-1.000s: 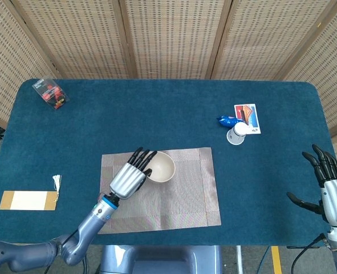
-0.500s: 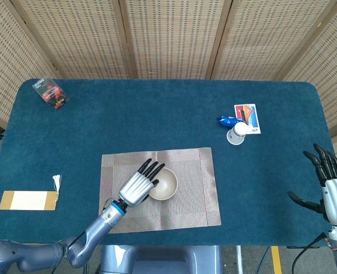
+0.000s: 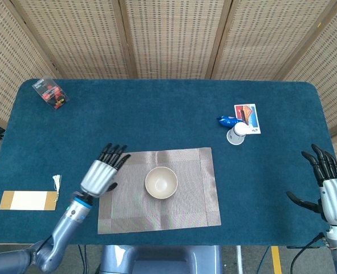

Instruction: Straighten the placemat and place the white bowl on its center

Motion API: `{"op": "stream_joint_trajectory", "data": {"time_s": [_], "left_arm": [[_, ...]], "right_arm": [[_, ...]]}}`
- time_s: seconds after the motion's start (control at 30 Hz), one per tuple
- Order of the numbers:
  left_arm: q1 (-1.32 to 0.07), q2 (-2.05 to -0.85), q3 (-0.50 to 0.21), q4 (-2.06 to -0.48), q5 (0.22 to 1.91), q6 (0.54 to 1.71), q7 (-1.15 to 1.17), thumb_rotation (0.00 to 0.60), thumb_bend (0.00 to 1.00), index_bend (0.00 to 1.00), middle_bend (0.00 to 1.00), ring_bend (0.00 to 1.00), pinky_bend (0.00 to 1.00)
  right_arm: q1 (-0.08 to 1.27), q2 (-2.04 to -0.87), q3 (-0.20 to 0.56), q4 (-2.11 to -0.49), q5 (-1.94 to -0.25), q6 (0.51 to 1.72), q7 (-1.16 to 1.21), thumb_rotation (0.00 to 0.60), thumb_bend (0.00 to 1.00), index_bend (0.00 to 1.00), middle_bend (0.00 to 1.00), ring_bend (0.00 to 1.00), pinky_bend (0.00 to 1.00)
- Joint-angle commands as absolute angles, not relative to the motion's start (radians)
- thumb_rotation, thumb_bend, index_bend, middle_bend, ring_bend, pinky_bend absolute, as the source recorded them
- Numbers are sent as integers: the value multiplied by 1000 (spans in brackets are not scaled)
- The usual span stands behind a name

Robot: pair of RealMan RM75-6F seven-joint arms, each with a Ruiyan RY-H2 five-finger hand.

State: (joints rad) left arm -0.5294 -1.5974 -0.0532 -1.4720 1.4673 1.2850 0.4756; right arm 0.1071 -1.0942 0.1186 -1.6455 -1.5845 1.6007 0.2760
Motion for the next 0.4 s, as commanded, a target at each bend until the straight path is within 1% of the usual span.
{"op": "stream_joint_trajectory", "data": {"time_s": [0.03,0.2,0.4], "left_arm": [[-431,-1485,-61,-1542,1446,1408,414,600,119,106,0,0,0],[-316,-1385,-44,-1573,1416,1528,374,600,120,103,0,0,0],[-200,-1306,-10,-1552,1434,1642,247,600,119,81,0,0,0]], "right_arm": [[112,-1100,117,-1647,-1584,1591,263,600,89,155,0,0,0],[125,-1120,111,-1641,-1583,1563,228,600,89,155,0,0,0],[128,-1140,99,-1637,-1584,1547,182,600,89,155,0,0,0]]}}
